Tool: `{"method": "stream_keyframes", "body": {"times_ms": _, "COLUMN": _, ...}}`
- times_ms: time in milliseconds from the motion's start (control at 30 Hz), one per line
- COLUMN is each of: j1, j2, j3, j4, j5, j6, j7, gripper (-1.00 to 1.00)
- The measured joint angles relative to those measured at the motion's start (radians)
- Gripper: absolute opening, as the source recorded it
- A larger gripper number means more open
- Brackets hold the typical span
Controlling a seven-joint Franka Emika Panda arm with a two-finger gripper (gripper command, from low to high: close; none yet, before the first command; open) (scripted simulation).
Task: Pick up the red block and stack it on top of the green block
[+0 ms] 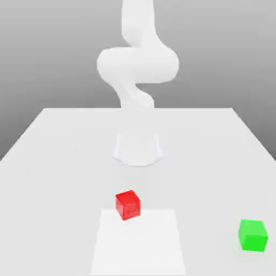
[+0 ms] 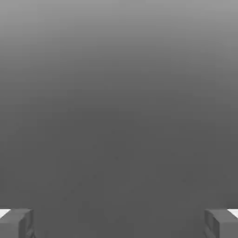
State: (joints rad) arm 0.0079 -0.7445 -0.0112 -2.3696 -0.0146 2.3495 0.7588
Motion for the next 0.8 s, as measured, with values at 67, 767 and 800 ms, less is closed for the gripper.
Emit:
{"method": "stream_keyframes", "body": {"times_ms": 67, "j1": 0.007, "j2": 0.055, "j3": -0.013, "j4": -0.067, "j5": -0.013, "j6": 0.048, "j7": -0.041, "gripper": 0.00}}
{"method": "stream_keyframes", "body": {"times_ms": 767, "j1": 0.047, "j2": 0.816, "j3": -0.105, "j4": -0.593, "j5": 0.088, "j6": 0.686, "j7": -0.558, "gripper": 0.00}}
{"method": "stream_keyframes", "body": {"times_ms": 800, "j1": 0.011, "j2": 0.853, "j3": -0.065, "j4": -0.589, "j5": 0.109, "j6": 0.717, "j7": -0.574, "gripper": 0.00}}
